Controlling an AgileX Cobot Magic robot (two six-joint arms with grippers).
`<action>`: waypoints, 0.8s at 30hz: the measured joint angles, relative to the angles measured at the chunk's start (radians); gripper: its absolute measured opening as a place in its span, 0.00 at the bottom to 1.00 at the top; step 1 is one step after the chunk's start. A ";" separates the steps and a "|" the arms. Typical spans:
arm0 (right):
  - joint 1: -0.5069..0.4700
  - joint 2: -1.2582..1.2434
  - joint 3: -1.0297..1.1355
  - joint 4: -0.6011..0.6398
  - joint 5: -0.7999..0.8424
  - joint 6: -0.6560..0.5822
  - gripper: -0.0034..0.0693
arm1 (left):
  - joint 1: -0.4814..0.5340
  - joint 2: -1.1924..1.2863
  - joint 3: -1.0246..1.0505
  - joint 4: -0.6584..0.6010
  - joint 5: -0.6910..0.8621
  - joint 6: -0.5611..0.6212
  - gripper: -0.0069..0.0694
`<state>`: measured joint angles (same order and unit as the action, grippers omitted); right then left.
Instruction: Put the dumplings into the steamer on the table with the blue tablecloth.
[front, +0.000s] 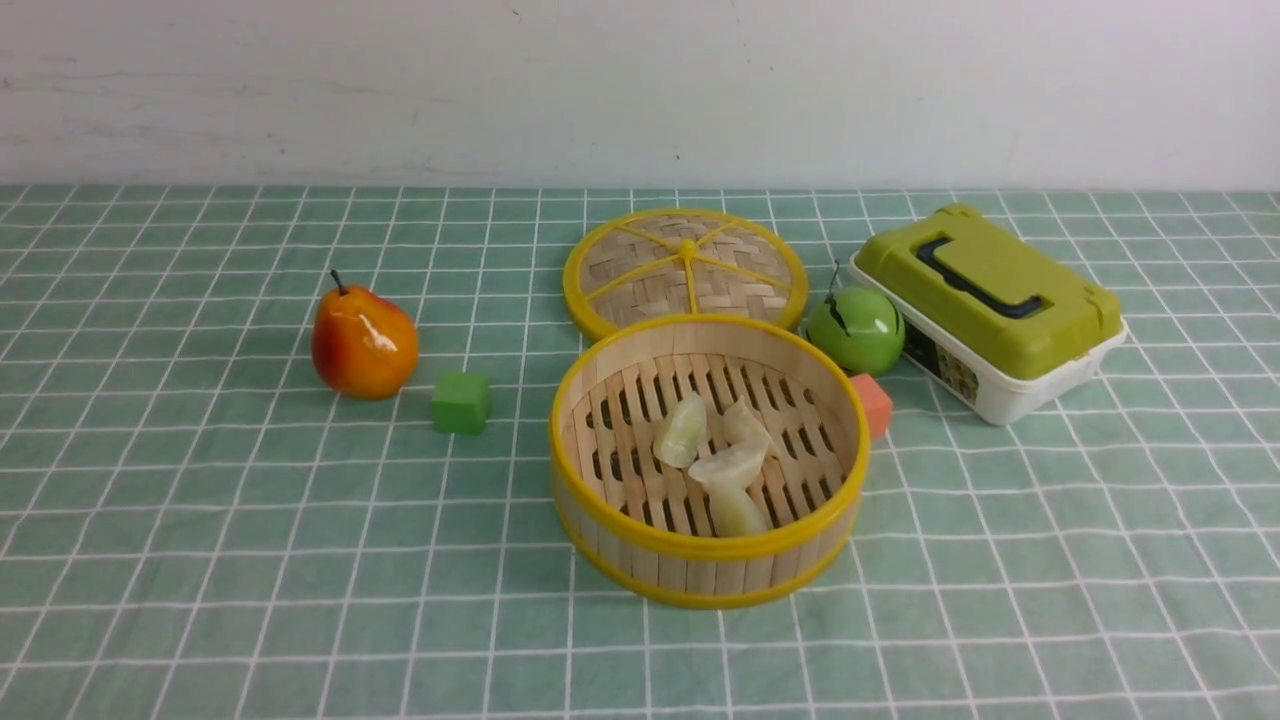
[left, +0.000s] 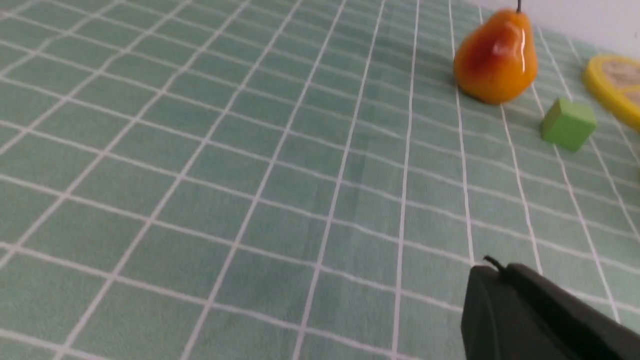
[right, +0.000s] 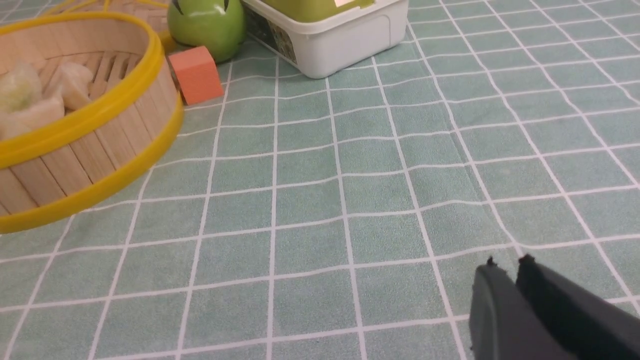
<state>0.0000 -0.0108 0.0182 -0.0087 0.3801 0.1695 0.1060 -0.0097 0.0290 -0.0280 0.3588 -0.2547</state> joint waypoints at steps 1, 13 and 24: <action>0.000 0.000 0.000 0.000 0.000 0.000 0.14 | -0.003 0.000 0.000 0.000 0.003 0.002 0.07; 0.000 0.000 0.000 0.000 0.000 0.001 0.16 | -0.090 0.000 0.002 -0.004 0.018 0.060 0.07; 0.000 0.000 0.000 0.000 0.000 0.001 0.18 | -0.090 0.000 0.002 -0.005 0.018 0.063 0.07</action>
<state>0.0000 -0.0108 0.0182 -0.0087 0.3801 0.1703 0.0161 -0.0097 0.0307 -0.0329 0.3771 -0.1919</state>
